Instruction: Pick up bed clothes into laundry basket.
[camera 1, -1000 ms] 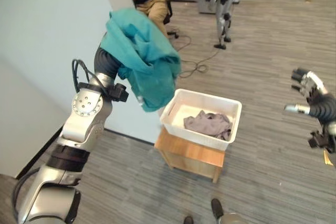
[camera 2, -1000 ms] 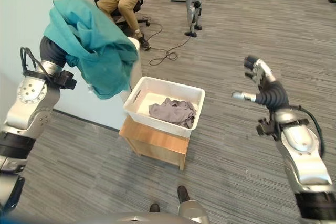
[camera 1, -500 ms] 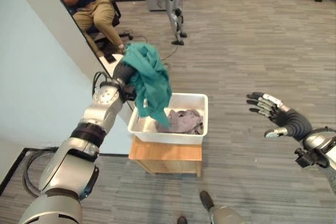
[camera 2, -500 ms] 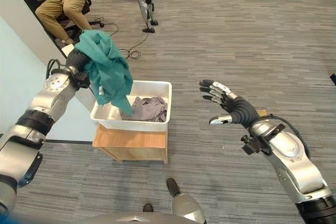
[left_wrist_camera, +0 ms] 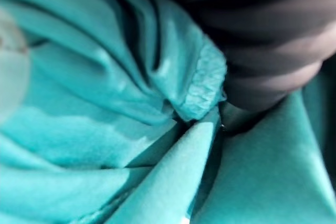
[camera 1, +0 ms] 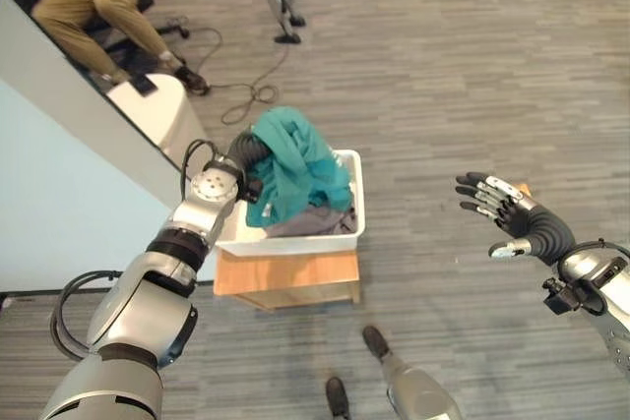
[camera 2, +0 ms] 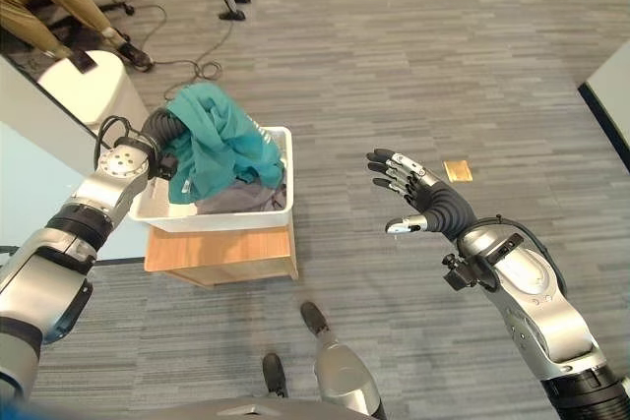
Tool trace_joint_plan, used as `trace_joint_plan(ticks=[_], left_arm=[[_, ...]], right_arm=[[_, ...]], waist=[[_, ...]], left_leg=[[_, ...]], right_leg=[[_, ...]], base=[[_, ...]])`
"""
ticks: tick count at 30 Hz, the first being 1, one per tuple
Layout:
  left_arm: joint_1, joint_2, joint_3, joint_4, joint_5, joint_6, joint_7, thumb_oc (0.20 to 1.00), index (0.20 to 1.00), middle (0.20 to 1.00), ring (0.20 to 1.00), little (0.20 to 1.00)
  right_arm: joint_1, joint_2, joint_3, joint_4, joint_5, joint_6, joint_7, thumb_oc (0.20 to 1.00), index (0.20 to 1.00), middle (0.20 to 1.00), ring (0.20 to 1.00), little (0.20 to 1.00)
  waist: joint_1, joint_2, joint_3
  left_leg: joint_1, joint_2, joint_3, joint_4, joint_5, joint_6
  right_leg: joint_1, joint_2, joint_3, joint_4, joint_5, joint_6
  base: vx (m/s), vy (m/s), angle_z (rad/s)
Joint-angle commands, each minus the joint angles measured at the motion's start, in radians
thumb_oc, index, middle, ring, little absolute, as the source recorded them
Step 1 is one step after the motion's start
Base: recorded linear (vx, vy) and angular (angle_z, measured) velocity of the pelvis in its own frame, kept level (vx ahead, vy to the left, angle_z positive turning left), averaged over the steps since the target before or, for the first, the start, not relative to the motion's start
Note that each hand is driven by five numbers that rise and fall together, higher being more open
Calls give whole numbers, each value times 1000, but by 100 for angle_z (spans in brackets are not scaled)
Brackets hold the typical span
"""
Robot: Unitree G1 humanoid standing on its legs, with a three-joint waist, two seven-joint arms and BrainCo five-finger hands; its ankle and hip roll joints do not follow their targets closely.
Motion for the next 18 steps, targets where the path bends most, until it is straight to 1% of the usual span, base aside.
trace_joint_plan(ticks=[1, 2, 3, 4, 7, 9, 11, 12, 14, 16, 17, 18], left_arm=[[-58, -14, 1, 47, 62, -33, 7, 366, 366, 366, 366, 366], [-68, -36, -13, 79, 122, -26, 15, 1000, 1000, 1000, 1000, 1000], [-69, -37, -14, 80, 122, -26, 15, 1000, 1000, 1000, 1000, 1000], [-77, -57, -18, 89, 137, -23, 16, 1000, 1000, 1000, 1000, 1000], [-91, -65, -25, 76, 142, -25, 25, 1000, 1000, 1000, 1000, 1000], [-127, -47, -77, 30, 187, -31, 14, 1000, 1000, 1000, 1000, 1000], [-139, -36, -93, 9, 199, -34, 17, 1000, 1000, 1000, 1000, 1000], [-162, 1, -128, -63, 202, -41, 8, 1000, 1000, 1000, 1000, 1000], [-175, 44, -153, -120, 202, -54, 2, 1000, 1000, 1000, 1000, 1000], [-182, 97, -165, -185, 173, -66, -5, 1000, 1000, 1000, 1000, 1000], [-181, 99, -165, -187, 172, -65, -5, 1000, 1000, 1000, 1000, 1000], [-175, 140, -161, -228, 137, -73, -8, 1000, 1000, 1000, 1000, 1000]], right_arm=[[-42, 12, -40, -45, 54, -83, -22, 1000, 1000, 1000, 1000, 1000], [-43, 17, -36, -56, 47, -80, -27, 1000, 1000, 1000, 1000, 1000], [-43, 17, -37, -57, 47, -79, -27, 1000, 1000, 1000, 1000, 1000], [-26, 18, -40, -90, 65, -71, -12, 1000, 1000, 1000, 1000, 1000], [-15, 20, -38, -108, 65, -69, -6, 1000, 1000, 1000, 1000, 1000], [2, 15, -36, -110, 61, -58, -1, 1000, 1000, 1000, 1000, 1000], [8, 14, -39, -111, 61, -56, 2, 1000, 1000, 1000, 1000, 1000], [22, 6, -51, -117, 68, -55, 11, 1000, 1000, 1000, 1000, 1000], [39, -5, -64, -122, 72, -54, 20, 1000, 1000, 1000, 1000, 1000], [55, -14, -81, -123, 78, -52, 30, 1000, 1000, 1000, 1000, 1000], [56, -14, -81, -124, 79, -52, 30, 1000, 1000, 1000, 1000, 1000], [69, -16, -88, -123, 77, -51, 35, 1000, 1000, 1000, 1000, 1000]], waist=[[34, -5, 1], [27, -8, 11], [27, -8, 11], [23, -8, 16], [25, -3, 15], [27, 10, 7], [29, 13, 4], [34, 24, -7], [40, 33, -18], [51, 40, -33], [50, 40, -33], [62, 43, -45]], left_leg=[[-26, 31, 4, 10, 37, -38], [-28, 31, 1, 10, 38, -40], [-28, 31, 0, 10, 38, -40], [-23, 30, -8, 10, 35, -39], [-20, 29, -16, 10, 32, -37], [-13, 27, -27, 10, 28, -35], [-10, 26, -31, 10, 28, -34], [-4, 23, -41, 10, 26, -34], [0, 20, -47, 10, 24, -34], [6, 19, -56, 10, 25, -33], [6, 19, -57, 10, 25, -33], [9, 19, -63, 10, 25, -34]], right_leg=[[67, -7, -30, 16, -50, 66], [65, -7, -31, 20, -52, 63], [65, -7, -32, 20, -52, 63], [73, -10, -37, 22, -59, 60], [79, -12, -39, 22, -62, 60], [90, -15, -44, 22, -67, 58], [94, -16, -46, 22, -68, 58], [104, -23, -55, 20, -72, 59], [113, -28, -62, 18, -74, 60], [122, -31, -71, 16, -77, 61], [122, -31, -72, 16, -77, 61], [129, -34, -80, 15, -79, 60]], base=[[-9, 6, -3], [0, 0, 0], [0, 0, 0], [17, -10, 3], [19, -8, 6], [31, -2, 8], [27, -3, 10], [42, -6, 16], [53, -9, 18], [42, -12, 17], [39, -20, 10], [40, -29, 11]])
